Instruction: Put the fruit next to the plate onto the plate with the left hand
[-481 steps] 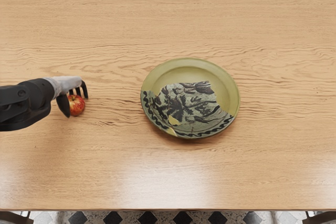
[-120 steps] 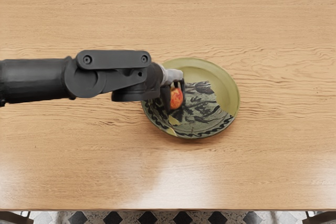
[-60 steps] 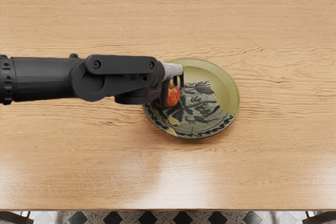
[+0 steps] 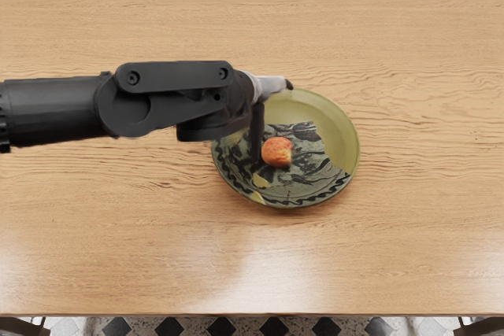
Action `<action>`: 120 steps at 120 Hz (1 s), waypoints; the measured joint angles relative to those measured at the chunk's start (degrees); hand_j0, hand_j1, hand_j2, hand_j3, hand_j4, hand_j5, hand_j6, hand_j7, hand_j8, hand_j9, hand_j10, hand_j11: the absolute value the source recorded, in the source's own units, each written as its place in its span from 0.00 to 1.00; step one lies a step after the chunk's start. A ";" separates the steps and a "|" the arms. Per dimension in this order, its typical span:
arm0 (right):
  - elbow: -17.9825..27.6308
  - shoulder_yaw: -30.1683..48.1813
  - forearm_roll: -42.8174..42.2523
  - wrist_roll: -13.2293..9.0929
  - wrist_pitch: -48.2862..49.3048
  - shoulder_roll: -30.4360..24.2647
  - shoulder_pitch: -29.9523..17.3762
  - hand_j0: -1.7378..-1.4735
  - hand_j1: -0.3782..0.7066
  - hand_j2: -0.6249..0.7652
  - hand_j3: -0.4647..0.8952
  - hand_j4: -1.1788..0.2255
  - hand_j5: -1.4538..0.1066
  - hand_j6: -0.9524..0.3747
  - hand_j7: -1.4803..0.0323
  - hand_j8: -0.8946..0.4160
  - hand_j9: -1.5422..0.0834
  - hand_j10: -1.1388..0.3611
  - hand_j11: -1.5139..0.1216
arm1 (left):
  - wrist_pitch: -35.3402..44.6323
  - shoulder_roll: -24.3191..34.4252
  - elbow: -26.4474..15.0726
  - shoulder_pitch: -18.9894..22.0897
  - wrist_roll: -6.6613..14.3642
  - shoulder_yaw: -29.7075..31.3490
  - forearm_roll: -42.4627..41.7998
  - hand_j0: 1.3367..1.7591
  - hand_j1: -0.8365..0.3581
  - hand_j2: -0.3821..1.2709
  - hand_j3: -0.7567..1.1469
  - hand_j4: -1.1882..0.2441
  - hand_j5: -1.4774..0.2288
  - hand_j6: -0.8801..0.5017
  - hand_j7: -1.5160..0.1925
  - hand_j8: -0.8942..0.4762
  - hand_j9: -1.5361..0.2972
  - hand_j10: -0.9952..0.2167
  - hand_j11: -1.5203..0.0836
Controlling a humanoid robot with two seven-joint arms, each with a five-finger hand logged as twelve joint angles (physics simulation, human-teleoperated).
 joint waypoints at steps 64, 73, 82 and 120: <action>0.06 -0.02 0.04 0.00 0.06 0.00 0.06 0.30 0.04 0.45 0.34 0.83 0.92 0.71 0.97 0.67 0.94 0.75 0.92 | -32.80 25.05 -0.47 17.21 0.00 -34.83 -16.99 0.76 0.99 0.23 0.40 0.83 0.86 0.63 0.88 0.65 0.83 0.82 0.94; 0.11 -0.04 0.03 0.00 0.08 0.00 0.07 0.30 0.04 0.45 0.34 0.83 0.92 0.71 0.97 0.67 0.94 0.75 0.92 | -35.03 28.11 -0.47 17.58 0.00 -36.47 -18.30 0.76 0.99 0.23 0.40 0.83 0.86 0.63 0.89 0.65 0.84 0.82 0.95; 0.14 -0.07 0.06 0.00 0.08 0.00 0.07 0.30 0.04 0.45 0.34 0.83 0.92 0.71 0.97 0.67 0.94 0.75 0.92 | -36.11 31.15 -0.47 19.21 0.00 -37.30 -19.20 0.76 0.99 0.23 0.40 0.83 0.86 0.63 0.89 0.65 0.84 0.82 0.95; 0.17 -0.06 0.02 0.00 0.12 0.00 0.07 0.30 0.04 0.45 0.34 0.83 0.92 0.71 0.97 0.67 0.94 0.75 0.92 | -37.10 40.39 -0.14 24.87 0.00 -38.18 -24.87 0.76 0.99 0.23 0.40 0.83 0.87 0.64 0.89 0.65 0.84 0.82 0.95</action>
